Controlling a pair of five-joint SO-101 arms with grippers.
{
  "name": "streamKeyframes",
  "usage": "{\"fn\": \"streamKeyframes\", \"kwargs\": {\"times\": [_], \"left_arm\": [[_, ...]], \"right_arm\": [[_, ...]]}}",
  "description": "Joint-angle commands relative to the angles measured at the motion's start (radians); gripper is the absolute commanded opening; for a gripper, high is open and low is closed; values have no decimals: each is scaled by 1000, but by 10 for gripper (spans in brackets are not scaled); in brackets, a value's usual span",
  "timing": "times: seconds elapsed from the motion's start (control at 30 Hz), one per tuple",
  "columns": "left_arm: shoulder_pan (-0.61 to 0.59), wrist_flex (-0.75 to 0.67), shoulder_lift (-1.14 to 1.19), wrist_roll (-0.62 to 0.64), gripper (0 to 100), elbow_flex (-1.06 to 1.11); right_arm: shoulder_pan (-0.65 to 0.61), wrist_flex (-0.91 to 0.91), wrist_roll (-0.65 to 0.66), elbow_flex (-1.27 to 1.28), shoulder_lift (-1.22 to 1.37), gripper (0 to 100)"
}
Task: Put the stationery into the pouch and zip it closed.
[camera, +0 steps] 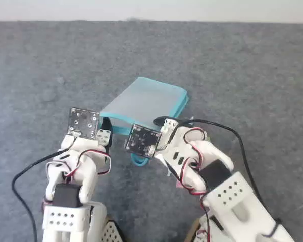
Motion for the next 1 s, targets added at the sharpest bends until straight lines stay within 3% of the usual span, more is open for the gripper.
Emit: {"fn": "streamKeyframes", "kwargs": {"times": [0.0,0.2,0.33,0.57,0.7,0.8,0.87,0.97], "left_arm": [[12,-38,-8,-14,122,-4],[12,-64,-2,-14,111,1],[6,-68,-5,-15,5,2],[0,-64,-8,17,10,-2],[-127,-69,-8,92,10,-30],[-229,-69,-8,141,10,-44],[-238,-69,-8,140,9,-44],[-219,-64,-8,133,9,-44]], "right_arm": [[-65,35,-17,-12,-107,8],[-85,76,-12,38,-283,8],[-84,74,-11,94,-348,8],[-77,51,-21,124,-308,8],[-31,-13,-158,120,-239,11],[44,-68,-196,118,-186,74],[70,-87,-199,117,-154,102],[77,-114,-199,117,-116,65]]}}
